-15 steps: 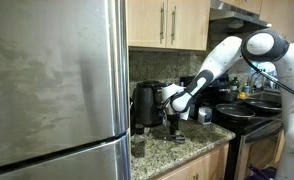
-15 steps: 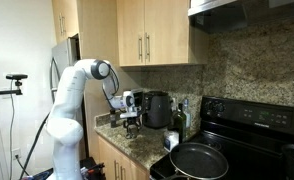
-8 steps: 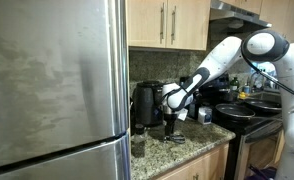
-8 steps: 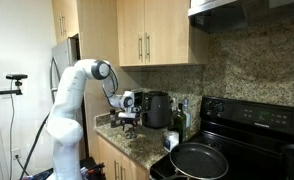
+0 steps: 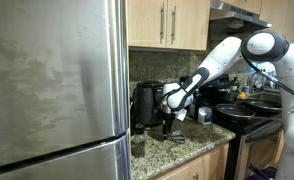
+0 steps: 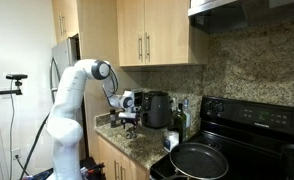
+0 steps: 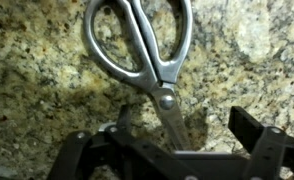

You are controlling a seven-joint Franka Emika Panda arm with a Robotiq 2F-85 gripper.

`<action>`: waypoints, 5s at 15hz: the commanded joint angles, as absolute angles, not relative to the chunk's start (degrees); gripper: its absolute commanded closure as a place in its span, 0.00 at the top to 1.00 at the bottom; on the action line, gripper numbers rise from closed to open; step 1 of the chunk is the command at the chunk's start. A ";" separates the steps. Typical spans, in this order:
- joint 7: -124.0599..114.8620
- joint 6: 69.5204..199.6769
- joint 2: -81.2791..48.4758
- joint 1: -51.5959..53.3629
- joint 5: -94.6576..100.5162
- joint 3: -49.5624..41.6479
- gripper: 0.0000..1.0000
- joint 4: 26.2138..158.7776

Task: Pick up the pair of scissors

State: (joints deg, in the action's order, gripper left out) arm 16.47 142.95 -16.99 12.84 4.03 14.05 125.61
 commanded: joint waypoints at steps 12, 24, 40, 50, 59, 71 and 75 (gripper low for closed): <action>18.79 122.47 -17.48 11.57 -7.50 16.48 1.00 122.86; 10.12 123.82 -8.85 12.33 -2.63 13.85 1.00 121.07; 18.23 135.28 -17.71 10.43 5.07 11.83 1.00 126.00; 22.77 129.97 -17.21 10.91 14.00 11.82 0.53 126.12; 24.19 126.32 -16.12 10.60 12.79 11.90 0.43 126.17; 22.34 127.25 -15.99 10.42 11.55 11.92 1.00 127.71; 20.74 129.37 -15.78 10.26 10.45 11.87 1.00 128.32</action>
State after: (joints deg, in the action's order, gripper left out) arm 21.60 126.72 -16.13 11.19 12.05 11.57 126.71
